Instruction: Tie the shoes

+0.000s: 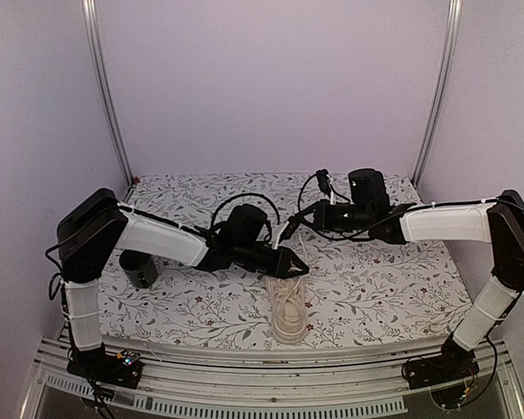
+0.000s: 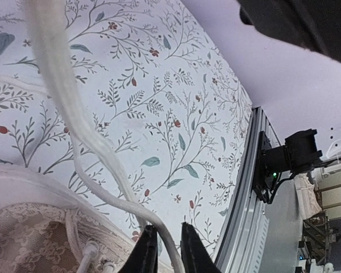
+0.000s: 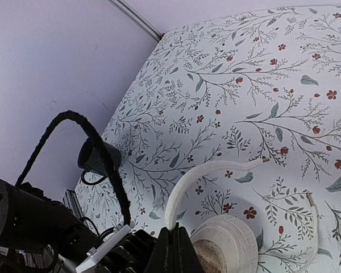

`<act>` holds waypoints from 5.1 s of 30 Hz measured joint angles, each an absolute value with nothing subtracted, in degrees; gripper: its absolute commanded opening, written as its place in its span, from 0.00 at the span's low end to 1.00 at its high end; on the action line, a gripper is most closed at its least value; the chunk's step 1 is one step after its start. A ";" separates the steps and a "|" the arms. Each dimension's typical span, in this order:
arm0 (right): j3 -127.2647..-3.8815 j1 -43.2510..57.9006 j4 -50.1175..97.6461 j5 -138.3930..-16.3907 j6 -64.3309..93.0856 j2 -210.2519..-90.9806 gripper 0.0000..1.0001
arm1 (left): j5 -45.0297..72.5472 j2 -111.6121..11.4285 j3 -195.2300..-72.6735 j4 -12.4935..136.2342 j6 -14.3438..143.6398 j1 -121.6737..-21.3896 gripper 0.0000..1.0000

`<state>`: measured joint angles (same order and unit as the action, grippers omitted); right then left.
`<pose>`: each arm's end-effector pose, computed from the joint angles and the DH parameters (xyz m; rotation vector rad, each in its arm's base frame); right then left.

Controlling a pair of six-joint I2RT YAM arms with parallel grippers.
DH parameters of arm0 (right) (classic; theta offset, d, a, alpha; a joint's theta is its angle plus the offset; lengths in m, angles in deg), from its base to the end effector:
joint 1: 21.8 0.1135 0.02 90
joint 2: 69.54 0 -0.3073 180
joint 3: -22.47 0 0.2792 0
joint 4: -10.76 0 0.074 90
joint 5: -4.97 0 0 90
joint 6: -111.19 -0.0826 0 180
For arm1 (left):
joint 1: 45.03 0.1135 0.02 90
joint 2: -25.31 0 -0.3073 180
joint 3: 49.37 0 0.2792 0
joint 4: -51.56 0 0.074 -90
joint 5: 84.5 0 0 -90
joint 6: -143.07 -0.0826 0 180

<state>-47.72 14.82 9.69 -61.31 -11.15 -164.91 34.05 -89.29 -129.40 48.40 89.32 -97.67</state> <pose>0.3317 0.2879 0.2395 -0.3703 2.1242 1.1537 0.2738 -0.4237 0.1581 0.6750 2.3053 -1.3662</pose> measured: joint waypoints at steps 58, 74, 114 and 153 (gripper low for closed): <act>-47.85 14.93 8.93 -61.88 -12.43 -164.97 0.02 | 27.89 -89.49 -134.77 62.85 85.73 -99.75 0.08; -55.70 15.17 9.58 -61.46 -12.46 -173.94 0.02 | 28.52 -86.82 -127.76 55.53 86.13 -99.77 0.00; -67.70 13.05 39.59 -80.50 11.13 -184.97 0.39 | 25.57 -84.81 -123.95 48.36 89.17 -99.34 0.00; -57.71 12.09 35.62 -79.56 15.28 -173.67 0.02 | 25.27 -84.81 -123.95 48.38 89.60 -99.25 0.00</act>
